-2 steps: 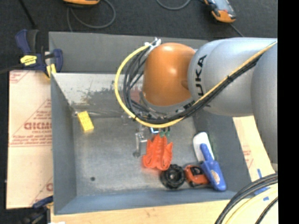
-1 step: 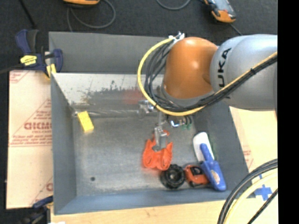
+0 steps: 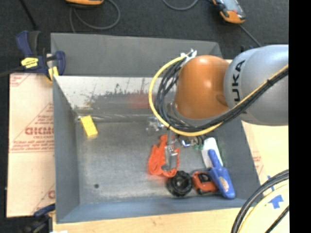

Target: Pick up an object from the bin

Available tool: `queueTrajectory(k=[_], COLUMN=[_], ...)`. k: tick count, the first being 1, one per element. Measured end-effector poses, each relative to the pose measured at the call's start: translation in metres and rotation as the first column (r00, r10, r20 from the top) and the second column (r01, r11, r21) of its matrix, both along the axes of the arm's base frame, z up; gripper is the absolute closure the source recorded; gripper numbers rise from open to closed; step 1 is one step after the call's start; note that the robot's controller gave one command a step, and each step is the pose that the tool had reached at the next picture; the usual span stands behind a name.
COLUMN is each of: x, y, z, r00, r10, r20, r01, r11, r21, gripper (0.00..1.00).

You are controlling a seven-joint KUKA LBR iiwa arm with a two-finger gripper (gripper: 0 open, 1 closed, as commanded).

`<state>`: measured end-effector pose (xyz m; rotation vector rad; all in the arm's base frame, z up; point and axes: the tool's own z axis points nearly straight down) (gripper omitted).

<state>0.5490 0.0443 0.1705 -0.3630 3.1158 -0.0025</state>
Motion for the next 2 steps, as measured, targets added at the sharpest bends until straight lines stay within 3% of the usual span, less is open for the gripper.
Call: queueTrajectory(k=[1,2], x=[-0.011,0.012], y=[-0.019,-0.041], z=[-0.027,-0.039], r00=[0.999,1.0], r10=[0.033,0.026], r20=[-0.002,-0.001], r01=[-0.033,-0.026], r11=[0.999,1.0], r21=[0.001,-0.001], gripper=[0.0,0.0])
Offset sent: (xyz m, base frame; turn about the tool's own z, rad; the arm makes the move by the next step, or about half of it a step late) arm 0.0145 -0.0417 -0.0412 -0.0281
